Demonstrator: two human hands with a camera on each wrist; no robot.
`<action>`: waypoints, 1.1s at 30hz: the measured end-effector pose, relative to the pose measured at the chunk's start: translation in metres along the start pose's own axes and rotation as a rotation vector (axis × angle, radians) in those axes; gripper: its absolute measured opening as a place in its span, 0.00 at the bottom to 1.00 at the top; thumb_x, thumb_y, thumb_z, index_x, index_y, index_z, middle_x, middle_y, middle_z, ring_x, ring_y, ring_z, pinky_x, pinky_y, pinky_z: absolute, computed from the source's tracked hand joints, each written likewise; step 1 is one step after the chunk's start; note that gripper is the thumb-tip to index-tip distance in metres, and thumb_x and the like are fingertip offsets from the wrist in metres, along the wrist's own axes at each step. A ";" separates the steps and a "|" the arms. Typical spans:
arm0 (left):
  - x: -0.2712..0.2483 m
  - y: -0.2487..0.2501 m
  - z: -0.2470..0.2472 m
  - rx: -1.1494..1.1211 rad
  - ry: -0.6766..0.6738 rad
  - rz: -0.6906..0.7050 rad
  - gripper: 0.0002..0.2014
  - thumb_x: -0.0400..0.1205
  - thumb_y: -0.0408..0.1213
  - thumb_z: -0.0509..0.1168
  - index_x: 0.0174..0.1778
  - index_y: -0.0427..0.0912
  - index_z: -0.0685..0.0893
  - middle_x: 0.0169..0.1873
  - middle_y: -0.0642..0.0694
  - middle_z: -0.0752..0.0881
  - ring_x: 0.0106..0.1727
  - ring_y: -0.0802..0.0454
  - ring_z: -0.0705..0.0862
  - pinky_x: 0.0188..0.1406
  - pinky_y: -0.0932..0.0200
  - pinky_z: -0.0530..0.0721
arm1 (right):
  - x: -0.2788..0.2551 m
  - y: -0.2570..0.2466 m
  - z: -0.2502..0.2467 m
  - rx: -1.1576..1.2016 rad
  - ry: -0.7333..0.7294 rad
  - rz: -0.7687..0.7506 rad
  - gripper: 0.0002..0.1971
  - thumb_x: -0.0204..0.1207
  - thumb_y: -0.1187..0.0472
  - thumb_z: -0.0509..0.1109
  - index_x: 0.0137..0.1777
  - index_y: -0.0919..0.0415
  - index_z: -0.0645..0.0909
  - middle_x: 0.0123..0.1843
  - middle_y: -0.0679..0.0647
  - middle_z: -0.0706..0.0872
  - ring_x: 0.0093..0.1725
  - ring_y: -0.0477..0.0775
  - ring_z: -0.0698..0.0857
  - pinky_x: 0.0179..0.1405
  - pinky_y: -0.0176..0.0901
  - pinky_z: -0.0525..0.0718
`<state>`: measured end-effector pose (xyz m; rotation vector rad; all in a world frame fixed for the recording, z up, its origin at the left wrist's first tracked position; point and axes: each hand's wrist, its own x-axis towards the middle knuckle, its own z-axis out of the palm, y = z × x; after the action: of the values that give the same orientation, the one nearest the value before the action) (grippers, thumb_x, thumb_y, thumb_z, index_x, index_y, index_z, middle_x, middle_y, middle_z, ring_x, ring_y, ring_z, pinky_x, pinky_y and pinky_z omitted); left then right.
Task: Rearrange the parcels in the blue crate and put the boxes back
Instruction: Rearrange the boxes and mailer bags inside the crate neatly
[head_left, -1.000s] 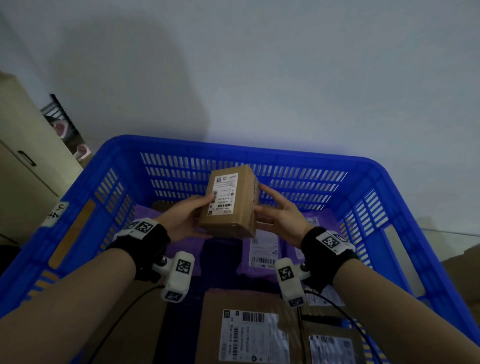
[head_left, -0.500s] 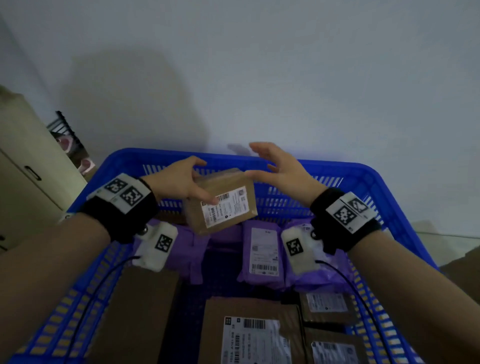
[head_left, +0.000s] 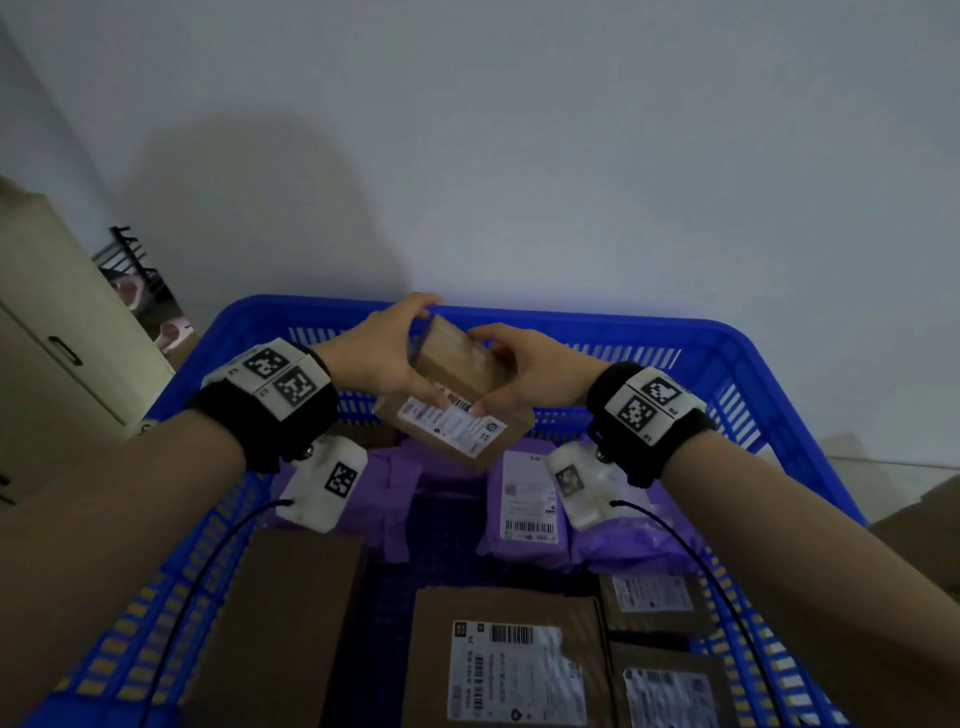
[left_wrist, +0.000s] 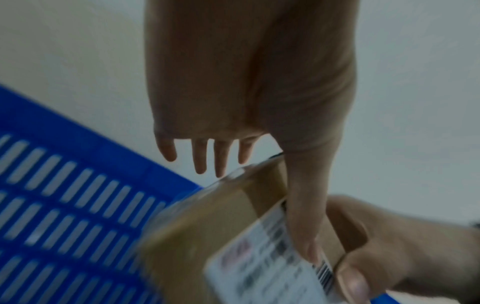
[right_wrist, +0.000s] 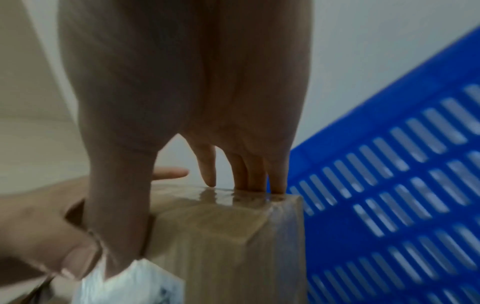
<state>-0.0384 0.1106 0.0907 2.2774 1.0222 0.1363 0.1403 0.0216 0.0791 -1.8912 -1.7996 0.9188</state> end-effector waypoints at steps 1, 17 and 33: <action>-0.002 -0.004 0.001 -0.078 0.014 -0.030 0.58 0.62 0.44 0.83 0.83 0.49 0.53 0.80 0.48 0.63 0.79 0.48 0.66 0.73 0.57 0.66 | -0.002 0.007 0.001 0.101 0.021 0.012 0.44 0.65 0.55 0.82 0.79 0.52 0.62 0.63 0.52 0.80 0.61 0.53 0.82 0.59 0.45 0.82; -0.021 -0.078 0.087 -0.841 -0.147 -0.495 0.38 0.71 0.36 0.77 0.76 0.49 0.68 0.66 0.42 0.82 0.65 0.39 0.82 0.44 0.42 0.87 | -0.004 0.057 0.092 0.961 -0.064 0.350 0.20 0.83 0.66 0.61 0.74 0.61 0.71 0.61 0.59 0.84 0.54 0.60 0.86 0.56 0.53 0.86; 0.011 -0.119 0.169 -0.508 -0.414 -0.550 0.42 0.67 0.41 0.80 0.73 0.37 0.68 0.66 0.47 0.83 0.63 0.51 0.83 0.68 0.51 0.78 | 0.002 0.136 0.128 -0.407 -0.300 0.304 0.35 0.75 0.46 0.69 0.80 0.36 0.57 0.85 0.56 0.36 0.84 0.63 0.38 0.79 0.69 0.52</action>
<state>-0.0505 0.0926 -0.1148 1.4330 1.1805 -0.2678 0.1539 -0.0132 -0.1034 -2.4430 -2.0269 1.0452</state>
